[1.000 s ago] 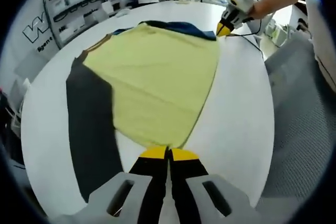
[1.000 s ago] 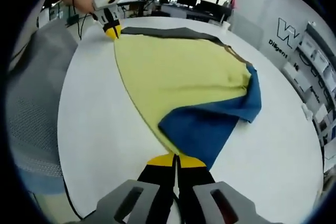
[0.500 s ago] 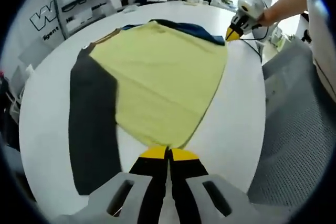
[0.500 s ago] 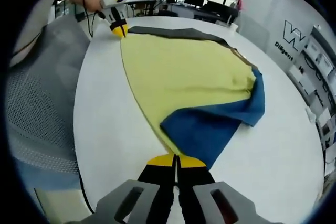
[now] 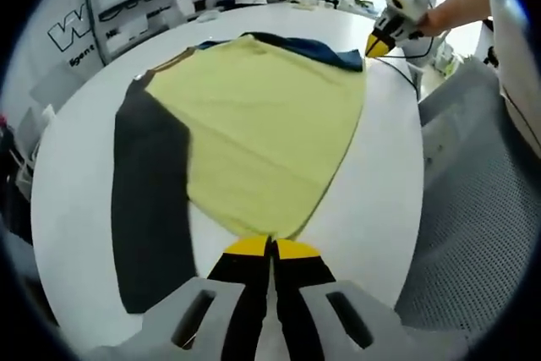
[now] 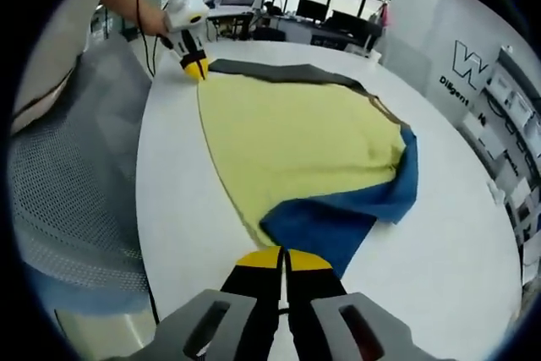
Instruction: Fold the garment on the visible template until the final outline fits inside the template.
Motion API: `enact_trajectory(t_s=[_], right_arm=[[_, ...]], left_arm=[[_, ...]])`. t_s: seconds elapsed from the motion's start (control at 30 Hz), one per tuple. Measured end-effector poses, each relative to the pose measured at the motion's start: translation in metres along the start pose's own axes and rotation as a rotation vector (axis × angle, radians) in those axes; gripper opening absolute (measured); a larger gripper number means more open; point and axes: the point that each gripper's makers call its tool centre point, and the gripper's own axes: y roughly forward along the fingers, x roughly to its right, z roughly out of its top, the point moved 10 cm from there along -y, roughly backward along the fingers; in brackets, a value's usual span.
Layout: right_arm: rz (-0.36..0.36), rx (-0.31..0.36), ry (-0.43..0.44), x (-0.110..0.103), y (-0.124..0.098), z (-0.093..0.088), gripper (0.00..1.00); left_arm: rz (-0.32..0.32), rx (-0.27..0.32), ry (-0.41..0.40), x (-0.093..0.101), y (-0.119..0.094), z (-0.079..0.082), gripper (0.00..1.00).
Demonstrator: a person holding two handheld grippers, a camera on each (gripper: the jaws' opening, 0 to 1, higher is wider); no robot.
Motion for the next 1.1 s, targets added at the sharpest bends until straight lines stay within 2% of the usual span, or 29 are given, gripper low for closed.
enact_trajectory(t_s=[0.13, 0.27, 0.4, 0.73, 0.93, 1.1], right_arm=[[0.008, 0.016, 0.009, -0.004, -0.001, 0.006, 0.0], [0.019, 0.008, 0.0, -0.006, 0.011, 0.01, 0.04], [0.026, -0.007, 0.011, -0.007, 0.023, 0.01, 0.05], [0.025, -0.036, 0.041, -0.011, 0.039, 0.007, 0.07], [0.007, -0.064, 0.033, -0.009, 0.04, 0.003, 0.04], [-0.007, -0.048, 0.059, -0.005, 0.037, 0.003, 0.0]], left_arm=[[0.005, 0.004, 0.008, 0.001, -0.001, -0.001, 0.02], [0.011, 0.019, 0.015, 0.004, -0.005, -0.002, 0.06], [0.03, 0.046, 0.003, 0.002, -0.011, 0.0, 0.09], [0.079, 0.062, -0.041, -0.009, -0.018, -0.003, 0.13], [0.087, 0.067, -0.044, -0.009, -0.02, -0.002, 0.13], [0.089, 0.073, -0.045, -0.009, -0.022, -0.001, 0.13]])
